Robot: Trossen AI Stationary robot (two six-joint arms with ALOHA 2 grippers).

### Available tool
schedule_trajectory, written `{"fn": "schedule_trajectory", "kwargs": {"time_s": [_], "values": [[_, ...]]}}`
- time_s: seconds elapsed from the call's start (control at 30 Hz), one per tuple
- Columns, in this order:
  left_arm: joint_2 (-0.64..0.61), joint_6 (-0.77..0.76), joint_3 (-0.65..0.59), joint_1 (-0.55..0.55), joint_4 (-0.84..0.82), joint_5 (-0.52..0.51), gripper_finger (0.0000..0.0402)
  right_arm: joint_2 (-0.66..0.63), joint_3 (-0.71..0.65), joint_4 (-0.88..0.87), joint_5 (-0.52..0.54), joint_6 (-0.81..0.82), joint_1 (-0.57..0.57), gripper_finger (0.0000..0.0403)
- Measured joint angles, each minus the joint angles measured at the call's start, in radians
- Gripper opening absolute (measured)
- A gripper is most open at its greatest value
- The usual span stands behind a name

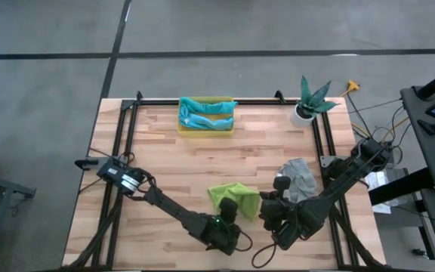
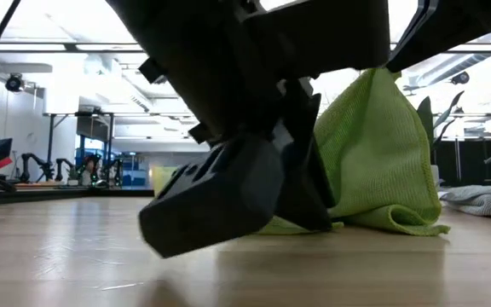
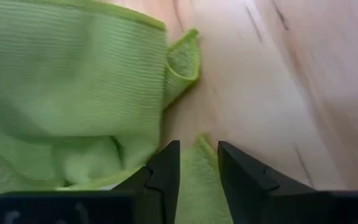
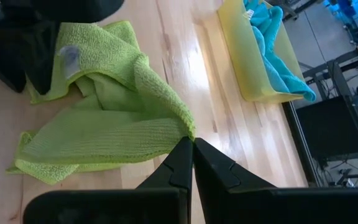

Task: Roll microfiber towels into tight, uniform cylinder then place into a basket
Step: Roll the green towel

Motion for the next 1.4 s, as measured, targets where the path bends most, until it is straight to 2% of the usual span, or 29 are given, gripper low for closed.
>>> {"fn": "schedule_trajectory", "kwargs": {"time_s": [0.13, 0.4, 0.6, 0.73, 0.9, 1.1, 1.4], "values": [[0.0, -0.012, -0.002, 0.022, 0.005, 0.059, 0.0105, 0.0, 0.0, 0.001, 0.0, 0.0, 0.0, 0.0009], [-0.009, -0.176, -0.02, 0.076, -0.013, 0.202, 0.0109, 0.0, 0.0, 0.001, 0.0, 0.0, 0.0, 0.0009], [-0.008, -0.186, -0.02, 0.079, -0.018, 0.218, 0.0107, 0.0, 0.0, 0.001, 0.0, 0.0, 0.0, 0.0009], [-0.007, -0.184, -0.021, 0.079, -0.023, 0.255, 0.0077, 0.0, 0.0, 0.001, 0.0, 0.0, 0.0, 0.0009], [-0.006, -0.182, -0.022, 0.079, -0.021, 0.288, 0.0009, 0.0, 0.0, 0.001, 0.0, 0.0, 0.0, 0.0009], [-0.007, -0.154, -0.014, 0.078, -0.035, 0.283, 0.0001, 0.0, 0.0, 0.001, 0.0, -0.005, 0.0, 0.0009], [-0.095, -0.157, -0.003, 0.009, -0.175, 0.146, 0.0, 0.0, 0.0, 0.0, 0.001, -0.022, 0.0, 0.0009]]}}
